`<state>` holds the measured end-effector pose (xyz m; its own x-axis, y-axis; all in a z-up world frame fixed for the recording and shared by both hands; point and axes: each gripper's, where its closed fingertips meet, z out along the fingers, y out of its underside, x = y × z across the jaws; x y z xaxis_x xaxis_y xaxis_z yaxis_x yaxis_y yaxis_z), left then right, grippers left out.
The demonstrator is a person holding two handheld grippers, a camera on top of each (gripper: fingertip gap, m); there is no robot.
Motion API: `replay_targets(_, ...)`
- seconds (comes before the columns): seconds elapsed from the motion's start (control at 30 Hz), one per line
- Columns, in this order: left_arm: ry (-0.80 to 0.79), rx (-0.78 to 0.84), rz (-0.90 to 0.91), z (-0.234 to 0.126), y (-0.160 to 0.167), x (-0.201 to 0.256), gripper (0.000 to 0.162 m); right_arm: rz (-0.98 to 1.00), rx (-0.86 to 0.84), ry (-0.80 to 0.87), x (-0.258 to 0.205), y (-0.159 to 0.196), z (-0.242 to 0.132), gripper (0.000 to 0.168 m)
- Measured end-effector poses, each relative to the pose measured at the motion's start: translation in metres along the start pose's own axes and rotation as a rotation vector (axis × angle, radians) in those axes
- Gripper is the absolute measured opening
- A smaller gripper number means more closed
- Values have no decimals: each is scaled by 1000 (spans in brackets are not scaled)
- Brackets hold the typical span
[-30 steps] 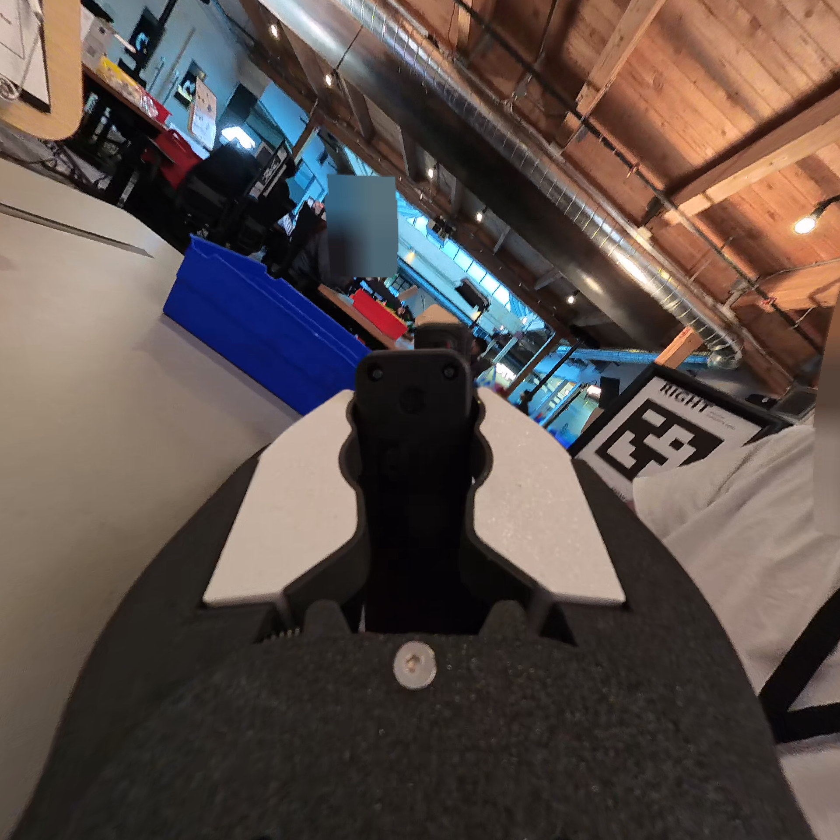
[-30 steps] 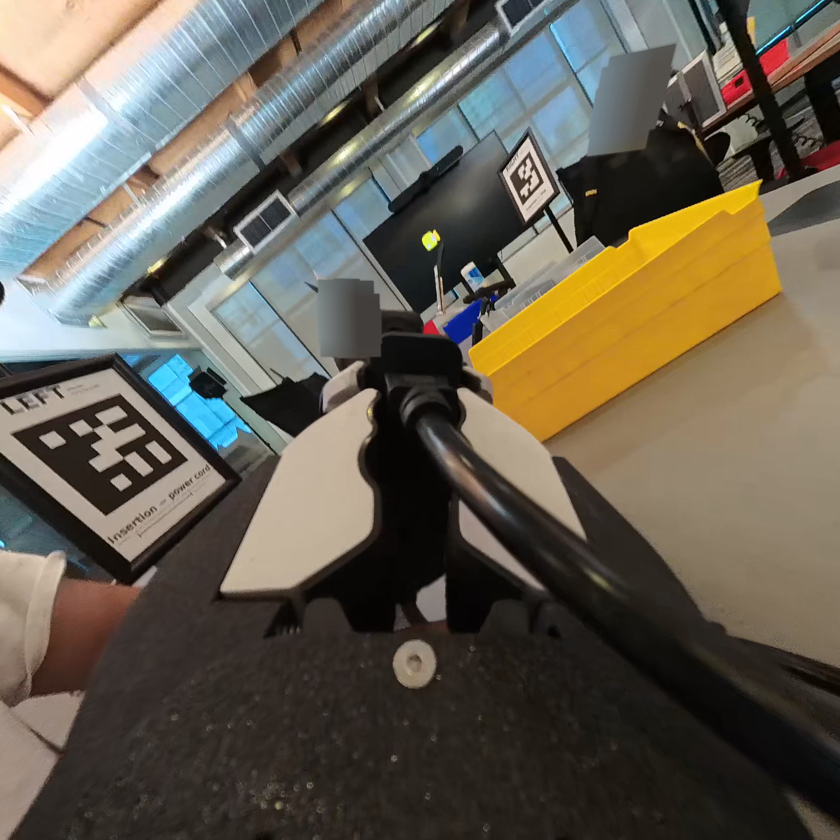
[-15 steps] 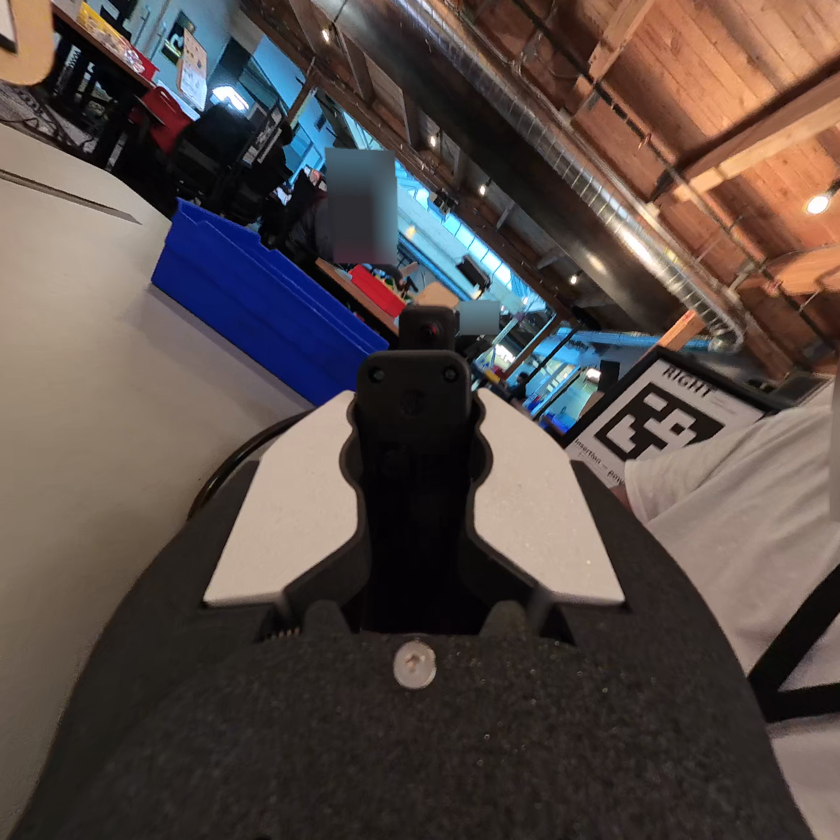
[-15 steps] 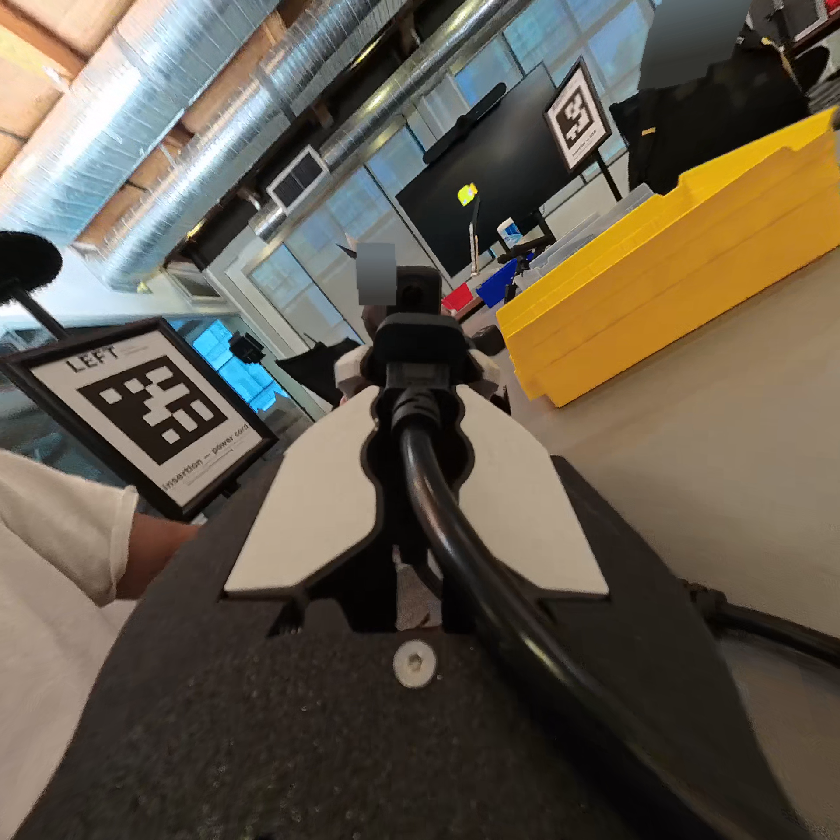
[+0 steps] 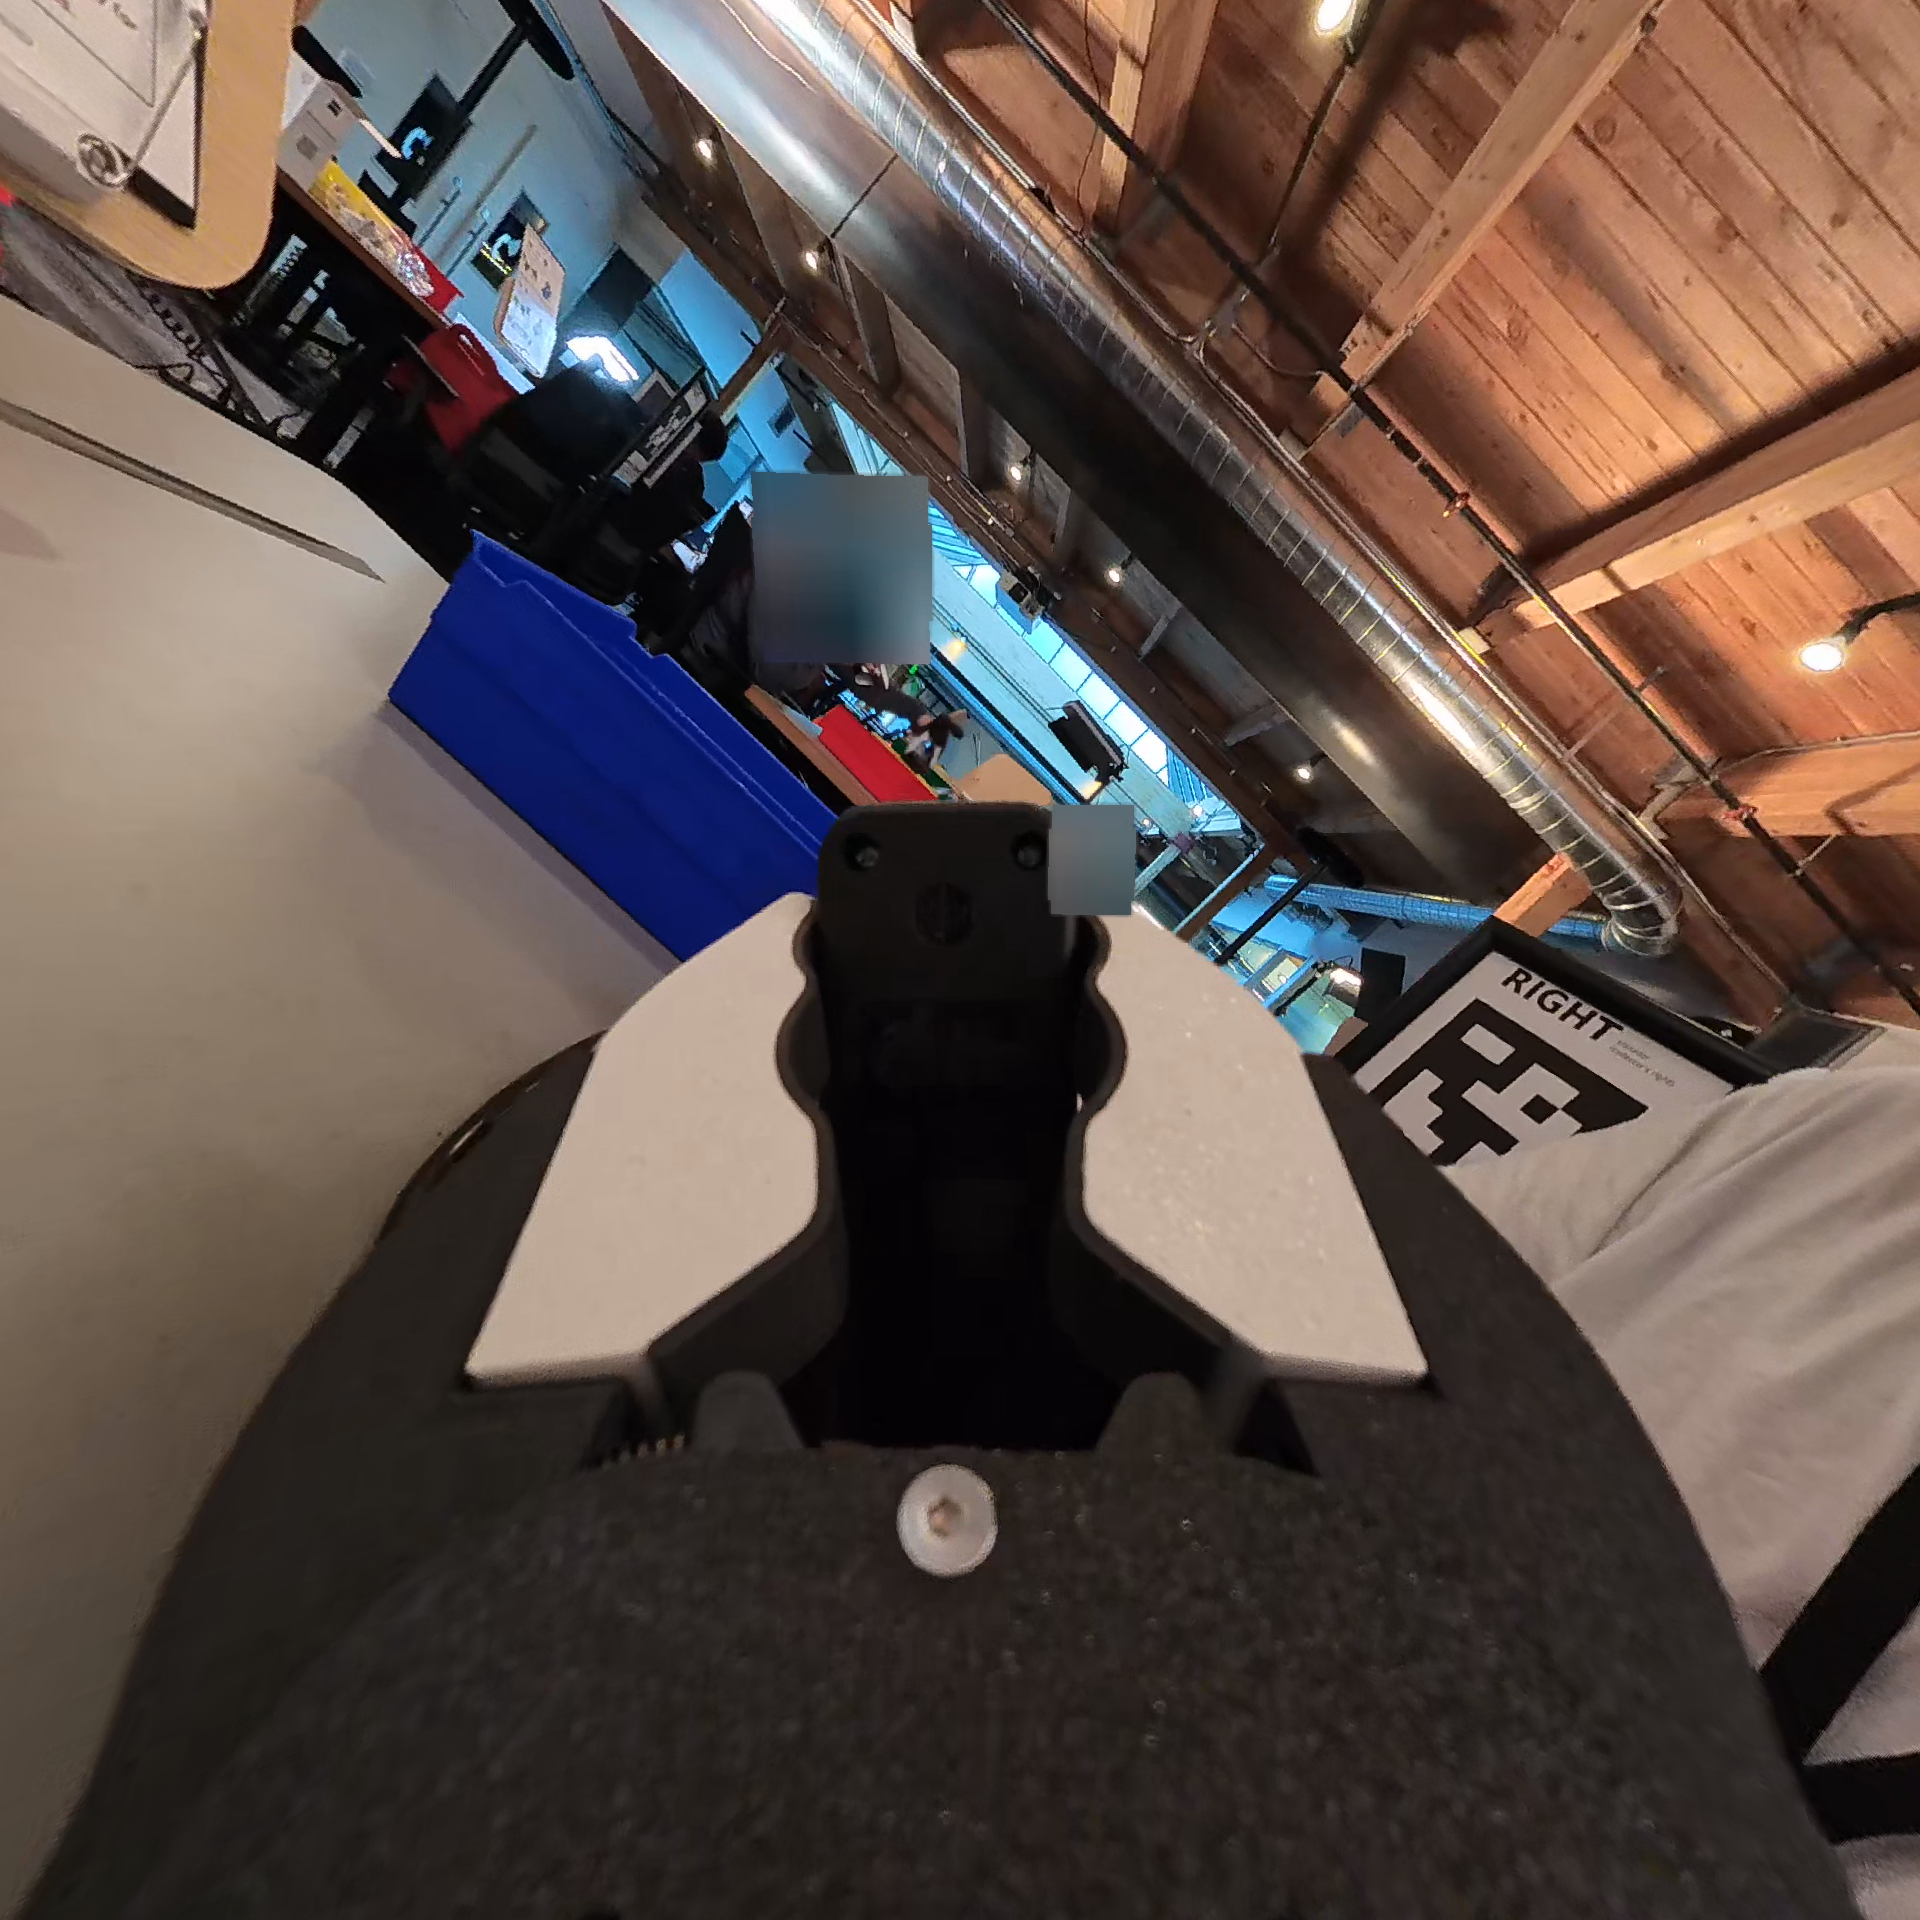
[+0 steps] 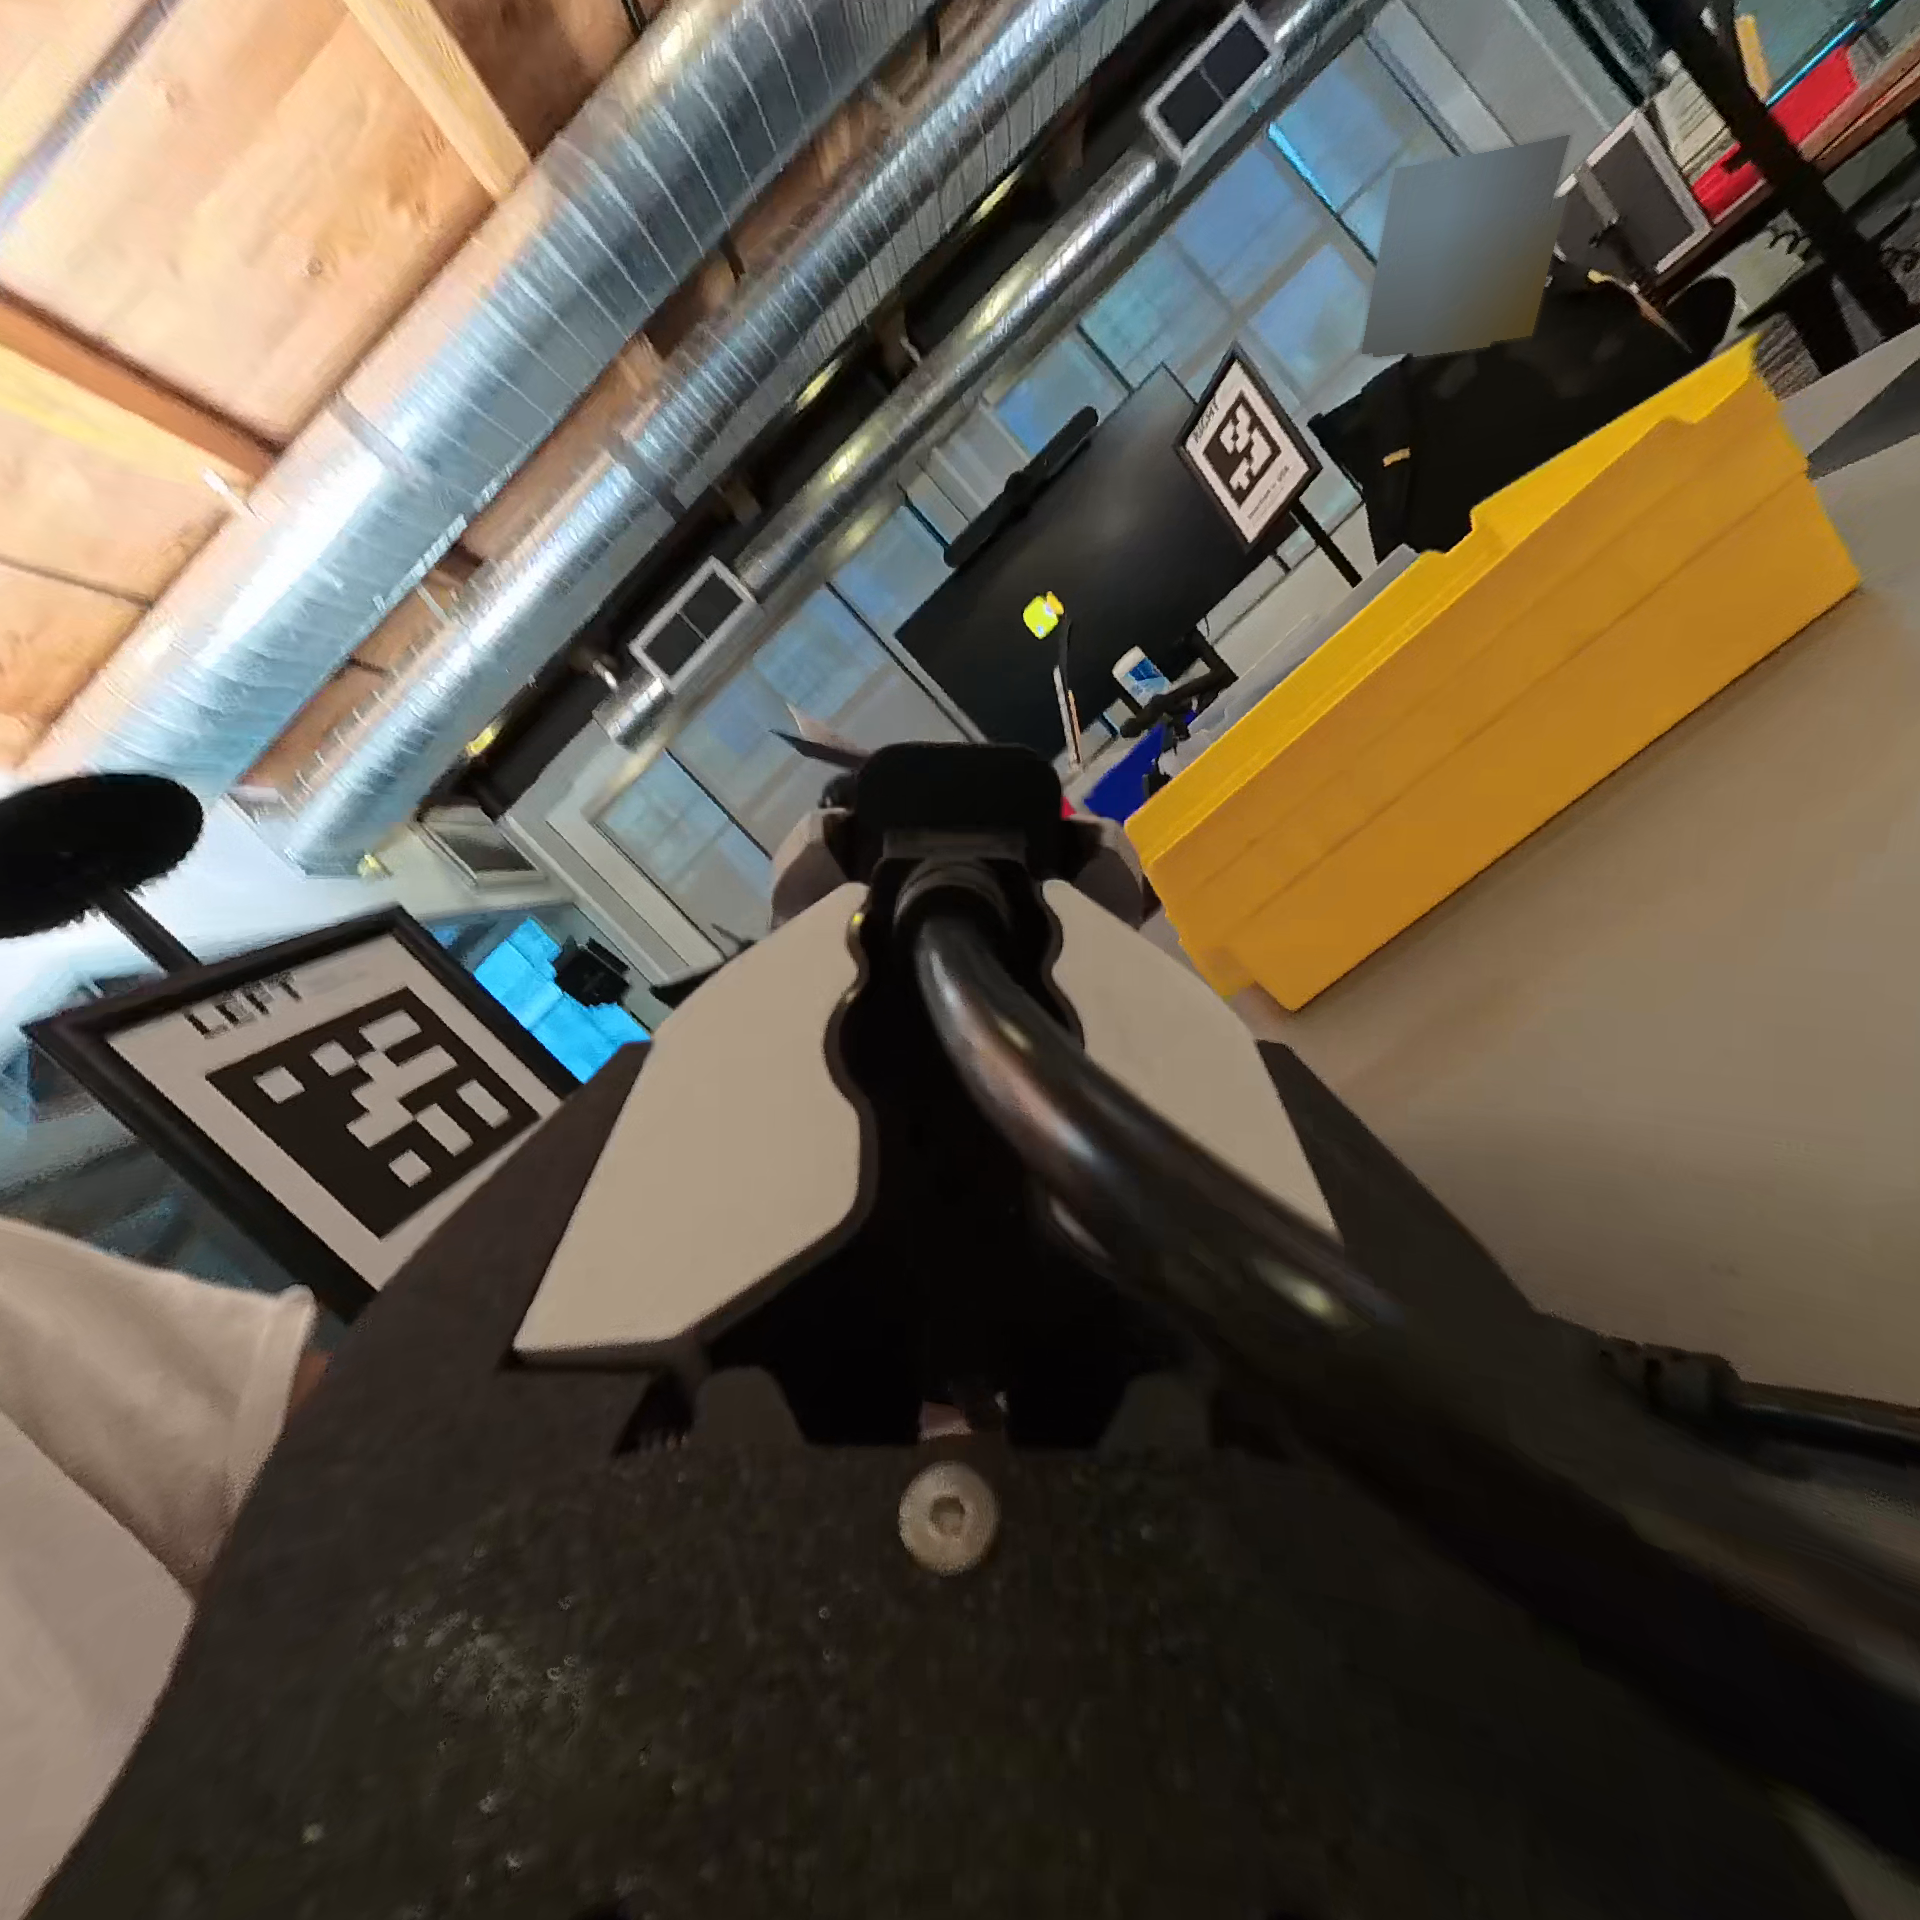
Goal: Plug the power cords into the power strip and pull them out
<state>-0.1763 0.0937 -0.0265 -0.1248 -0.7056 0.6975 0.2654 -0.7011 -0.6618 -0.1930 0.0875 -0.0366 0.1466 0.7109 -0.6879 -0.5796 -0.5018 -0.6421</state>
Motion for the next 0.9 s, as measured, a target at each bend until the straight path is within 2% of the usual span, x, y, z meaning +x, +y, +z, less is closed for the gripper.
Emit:
replay_targets(0.03, -4, 4, -1, 0, 0, -1, 43, 36, 32, -10, 1, 0, -1, 24)
replay_targets(0.17, -25, 85, -18, 0, -9, -8, 44, 164, 164, -19, 6, -5, 6, 25)
replay_targets(0.37, -31, 36, -10, 0, -7, -6, 42, 100, 43, -6, 6, -3, 2, 22)
replay_targets(0.4, -29, 25, 1, -1, -6, -5, 43, 83, 16, -8, 5, 0, 0, 15)
replay_targets(0.53, -16, 21, 29, -3, -6, -4, 44, 85, 24, -27, 4, 3, 1, 15)
replay_targets(0.67, 38, 53, 16, -2, -9, 3, 44, 8, -1, -58, -3, -6, 3, 18)
replay_targets(0.73, 41, 67, 15, -1, -11, 4, 44, -18, 13, -79, -8, -9, 4, 28)
replay_targets(0.9, 22, 105, 19, -2, -11, 4, 44, 32, 117, -82, -9, -11, 4, 35)
